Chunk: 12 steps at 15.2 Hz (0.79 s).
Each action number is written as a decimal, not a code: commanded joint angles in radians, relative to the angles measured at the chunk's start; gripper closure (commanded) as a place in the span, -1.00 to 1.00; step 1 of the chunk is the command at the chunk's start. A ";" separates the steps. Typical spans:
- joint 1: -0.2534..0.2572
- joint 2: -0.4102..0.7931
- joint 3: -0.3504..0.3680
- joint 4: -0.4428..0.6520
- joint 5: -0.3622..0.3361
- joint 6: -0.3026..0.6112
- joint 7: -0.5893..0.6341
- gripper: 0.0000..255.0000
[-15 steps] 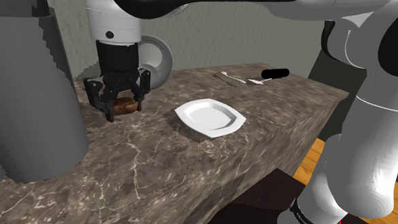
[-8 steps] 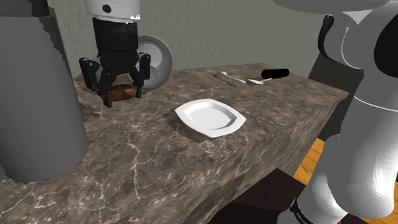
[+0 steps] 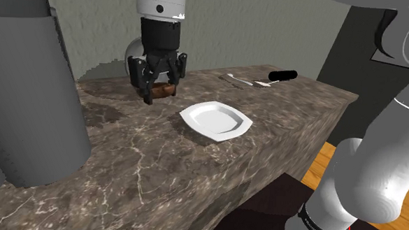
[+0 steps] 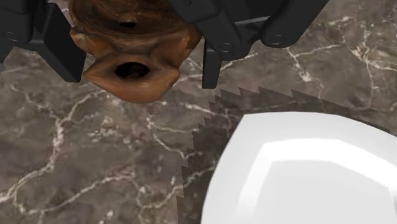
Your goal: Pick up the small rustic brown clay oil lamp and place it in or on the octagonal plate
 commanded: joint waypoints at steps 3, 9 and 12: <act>-0.026 -0.164 -0.061 -0.183 0.051 0.025 -0.101 1.00; -0.043 -0.365 -0.157 -0.379 0.073 0.016 -0.230 1.00; -0.052 -0.457 -0.208 -0.461 0.066 0.002 -0.291 1.00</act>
